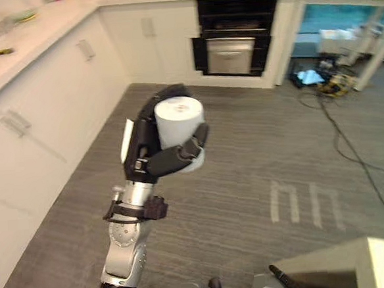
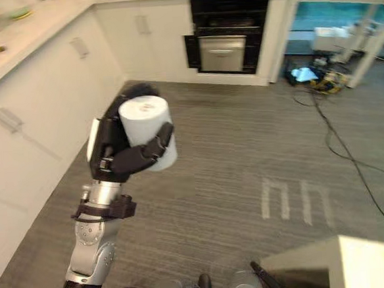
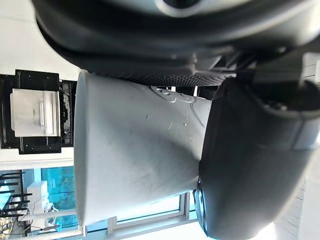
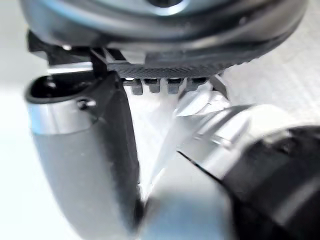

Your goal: Walk over to the sink, pick up the cup, carry it to the dishwasher, place the cup inside the dishwasher, then close the dishwasher door

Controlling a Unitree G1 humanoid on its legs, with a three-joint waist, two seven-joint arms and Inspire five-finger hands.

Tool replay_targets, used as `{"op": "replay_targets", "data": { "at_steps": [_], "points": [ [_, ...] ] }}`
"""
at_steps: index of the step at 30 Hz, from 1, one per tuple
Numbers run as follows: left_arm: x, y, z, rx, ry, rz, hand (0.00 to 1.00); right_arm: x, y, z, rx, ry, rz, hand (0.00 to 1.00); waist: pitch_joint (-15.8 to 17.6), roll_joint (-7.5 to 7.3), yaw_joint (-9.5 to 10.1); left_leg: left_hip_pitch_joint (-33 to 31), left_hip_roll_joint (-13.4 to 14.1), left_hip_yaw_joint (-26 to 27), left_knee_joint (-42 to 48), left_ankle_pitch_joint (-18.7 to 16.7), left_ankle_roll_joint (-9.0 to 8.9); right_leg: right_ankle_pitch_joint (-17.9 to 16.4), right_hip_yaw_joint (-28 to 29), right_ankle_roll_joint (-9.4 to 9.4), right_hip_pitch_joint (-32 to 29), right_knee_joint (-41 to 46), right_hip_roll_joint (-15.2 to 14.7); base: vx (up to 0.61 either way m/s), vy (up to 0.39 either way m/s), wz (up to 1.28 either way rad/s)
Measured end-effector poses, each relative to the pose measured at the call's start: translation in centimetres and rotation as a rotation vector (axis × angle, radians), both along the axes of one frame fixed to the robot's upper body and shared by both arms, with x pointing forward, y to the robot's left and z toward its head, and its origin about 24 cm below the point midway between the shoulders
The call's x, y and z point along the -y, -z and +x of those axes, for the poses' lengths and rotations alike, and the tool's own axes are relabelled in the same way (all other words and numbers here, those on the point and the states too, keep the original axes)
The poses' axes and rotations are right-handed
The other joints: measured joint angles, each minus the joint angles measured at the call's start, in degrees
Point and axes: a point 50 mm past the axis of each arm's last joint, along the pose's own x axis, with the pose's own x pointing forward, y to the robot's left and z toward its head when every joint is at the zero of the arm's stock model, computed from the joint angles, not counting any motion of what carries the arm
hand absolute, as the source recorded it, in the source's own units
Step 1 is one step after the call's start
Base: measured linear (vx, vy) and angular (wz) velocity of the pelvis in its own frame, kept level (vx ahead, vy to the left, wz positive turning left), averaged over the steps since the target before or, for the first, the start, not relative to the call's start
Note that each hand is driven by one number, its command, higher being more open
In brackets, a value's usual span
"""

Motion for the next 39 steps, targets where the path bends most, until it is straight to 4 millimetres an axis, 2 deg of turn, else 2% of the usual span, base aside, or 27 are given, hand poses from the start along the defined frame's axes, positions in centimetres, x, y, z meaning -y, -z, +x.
{"op": "replay_targets", "data": {
  "at_steps": [2, 3, 4, 6, 7, 9, 12, 16, 18, 20, 21, 25, 27, 30, 31, 32, 34, 35, 36, 37, 38, 39],
  "points": [
    [0.8, 0.2, -0.1, -0.017, 0.052, 0.026, 0.0, 0.0, -0.1, 0.5, 0.012, -0.036, -0.006, 1.0, -1.1, -0.48, -0.08, 0.8, 0.3, -1.5, 0.3, -0.4, -2.06, 1.9, 0.3, 0.01, -2.3, -2.2, 0.5, 0.3, -0.246, 1.07],
    [1.2, 0.0, -0.1, -0.016, 0.077, 0.037, 0.0, -0.2, -0.1, 0.8, 0.014, -0.056, -0.006, 1.0, -1.6, -1.34, 0.04, 1.1, 0.4, 0.5, 0.9, -1.2, -3.56, 8.4, 0.0, -0.07, -2.2, -7.7, -0.1, 0.3, -0.221, 1.0],
    [1.4, 0.0, 0.0, -0.015, 0.097, 0.052, 0.0, -0.3, -0.1, 0.9, 0.009, -0.073, 0.0, 1.0, -2.1, -1.7, -0.06, 1.7, 1.1, 3.1, 1.2, -2.7, -5.44, 14.8, -1.7, 1.76, -1.2, -8.3, -0.9, 0.3, -0.214, 0.91],
    [1.8, -0.1, -0.1, -0.018, 0.123, 0.062, 0.0, 0.5, -0.3, 1.6, 0.011, -0.097, -0.016, 1.0, -3.1, -0.04, 0.65, 1.5, 4.3, 7.1, 1.0, -3.2, -7.04, 14.6, -3.9, 1.11, 0.5, -9.5, 0.7, 0.26, -0.205, 0.53],
    [1.7, -0.4, -0.2, -0.004, 0.135, 0.078, 0.0, 0.5, -0.4, 2.2, 0.025, -0.105, -0.016, 1.0, -3.3, 0.37, 1.0, 3.0, 5.5, 9.0, -1.0, -2.9, -7.23, 14.0, -4.6, 0.16, 1.5, -9.7, 1.5, 0.21, -0.195, 0.27],
    [1.4, -0.6, -0.3, 0.014, 0.153, 0.112, 0.0, 0.2, -0.5, 3.1, 0.042, -0.117, -0.007, 1.0, -3.4, 0.42, 1.23, 5.0, 6.4, 9.7, -3.7, -2.2, -7.37, 13.6, -5.4, -0.59, 3.2, -10.6, 2.2, 0.15, -0.166, 0.17],
    [0.5, -0.7, -0.2, 0.024, 0.155, 0.153, 0.0, 0.3, -0.8, 4.5, 0.071, -0.126, -0.008, 1.0, -3.6, 0.68, 1.47, 5.7, 6.5, 10.1, -5.9, -1.2, -7.4, 13.6, -5.7, -0.65, 4.0, -12.7, 2.4, 0.1, -0.086, 0.12],
    [-1.3, -1.1, 0.3, 0.023, 0.103, 0.154, 0.0, 0.1, -0.6, 4.5, 0.069, -0.089, 0.018, 1.0, -3.7, 0.3, 1.54, 5.8, 6.6, 10.7, -6.6, -1.0, -7.24, 14.4, -5.5, -1.19, 4.7, -14.8, 2.7, 0.03, 0.015, -0.04],
    [-2.8, -1.6, 0.6, 0.029, 0.053, 0.137, 0.0, -0.1, -0.4, 3.8, 0.048, -0.065, 0.037, 1.0, -3.9, -0.25, 1.52, 6.2, 6.6, 11.5, -6.7, -0.9, -7.41, 16.0, -4.7, -1.36, 5.9, -17.3, 3.1, 0.02, 0.046, -0.19],
    [-3.3, -1.8, 0.6, 0.033, 0.037, 0.142, 0.0, -0.1, -0.4, 3.5, 0.047, -0.057, 0.05, 1.0, -4.0, -0.54, 1.51, 6.4, 6.6, 12.7, -6.7, -0.7, -7.53, 16.9, -4.2, -1.26, 6.5, -18.6, 3.1, 0.01, 0.044, -0.11],
    [-4.2, -1.7, 0.7, 0.046, -0.027, 0.098, 0.0, -0.5, -0.3, 3.4, 0.113, -0.015, 0.135, 1.0, -1.9, -1.98, 1.34, 6.1, 6.7, 15.4, -12.7, 4.5, -5.85, 23.5, -2.9, -1.39, 5.5, -24.3, 4.2, 0.0, 0.0, 0.0],
    [-4.3, -1.7, 0.7, 0.044, -0.028, 0.094, 0.0, -0.4, -0.3, 3.3, 0.113, -0.013, 0.135, 1.0, -1.9, -1.95, 1.27, 6.2, 6.8, 15.4, -12.7, 4.5, -5.85, 23.5, -2.8, -1.39, 5.4, -24.4, 4.3, 0.0, 0.0, -0.02],
    [-4.4, -0.8, 0.6, 0.015, -0.042, 0.078, 0.0, -0.3, -0.3, 3.0, 0.111, -0.003, 0.136, 1.0, -2.2, -1.51, 1.02, 6.2, 6.9, 15.5, -12.9, 4.5, -5.85, 24.2, -3.0, -1.33, 5.8, -25.8, 4.4, 0.0, 0.0, -0.03],
    [-4.7, 2.4, 1.0, -0.155, -0.105, -0.041, 0.0, 0.0, -0.3, 2.3, 0.113, 0.024, 0.133, 1.0, -2.8, -0.33, -0.52, 6.1, 7.0, 14.8, -13.1, 4.4, -6.03, 24.2, -4.3, -1.44, 6.4, -26.9, 4.3, 0.02, 0.005, 0.15],
    [-4.5, 3.4, 1.2, -0.215, -0.126, -0.093, 0.0, -0.1, -0.3, 2.2, 0.117, 0.024, 0.135, 1.0, -2.7, -0.31, -0.53, 5.4, 7.0, 15.1, -12.4, 4.0, -6.32, 22.4, -4.6, -1.8, 4.9, -24.1, 4.0, 0.0, -0.012, 0.13],
    [-4.4, 4.8, 1.5, -0.306, -0.162, -0.173, 0.0, -0.2, -0.3, 2.4, 0.132, 0.022, 0.134, 1.0, -2.3, -0.8, -0.54, 4.1, 6.7, 15.3, -10.0, 2.9, -5.89, 18.2, -5.5, -2.3, 1.4, -16.8, 2.7, 0.0, -0.017, 0.16],
    [-4.1, 6.4, 1.6, -0.4, -0.188, -0.221, 0.0, -0.4, -0.3, 2.3, 0.137, 0.02, 0.133, 1.0, -1.1, -1.8, -1.25, 3.2, 6.0, 15.6, -5.8, 0.4, -5.65, 14.3, -6.1, -2.06, -0.7, -9.2, 1.0, 0.01, -0.034, 0.23],
    [-3.8, 7.2, 1.6, -0.45, -0.2, -0.243, 0.0, -0.5, -0.3, 2.3, 0.137, 0.017, 0.132, 1.0, -0.1, -2.18, -1.58, 2.8, 6.0, 15.5, -2.5, -1.7, -5.57, 12.1, -6.7, -2.39, -1.3, -4.9, 0.2, 0.01, -0.066, 0.12],
    [-3.0, 8.6, 1.3, -0.542, -0.205, -0.296, 0.0, -0.2, -0.4, 2.3, 0.135, -0.013, 0.113, 1.0, 2.1, -2.28, -1.09, 2.7, 6.3, 15.6, 3.1, -6.2, -4.77, 9.5, -7.0, -4.22, -2.7, 4.2, -1.0, -0.01, -0.058, 0.01],
    [-2.5, 9.3, 1.1, -0.588, -0.2, -0.314, 0.0, -0.2, -0.4, 2.1, 0.126, -0.021, 0.104, 1.0, 2.6, -2.21, -1.06, 2.7, 6.4, 15.5, 4.9, -7.7, -4.42, 9.4, -6.3, -4.42, -3.9, 8.4, -1.3, -0.02, -0.053, 0.16],
    [-1.6, 10.5, 0.6, -0.665, -0.181, -0.325, 0.0, -0.2, -0.5, 1.8, 0.143, -0.004, 0.098, 1.0, 2.9, -2.65, -1.76, 3.2, 5.7, 13.9, 6.7, -9.1, -4.1, 10.1, -5.6, -5.41, -6.5, 16.8, -2.5, 0.05, -0.04, 0.5],
    [-0.9, 11.4, 0.2, -0.718, -0.157, -0.318, 0.0, -0.3, -0.7, 2.2, 0.18, -0.005, 0.075, 1.0, 3.6, -3.49, -2.57, 4.3, 5.2, 12.1, 7.7, -9.9, -3.78, 9.0, -5.1, -6.22, -9.7, 22.7, -2.1, 0.11, -0.046, 0.61]
  ]
}}
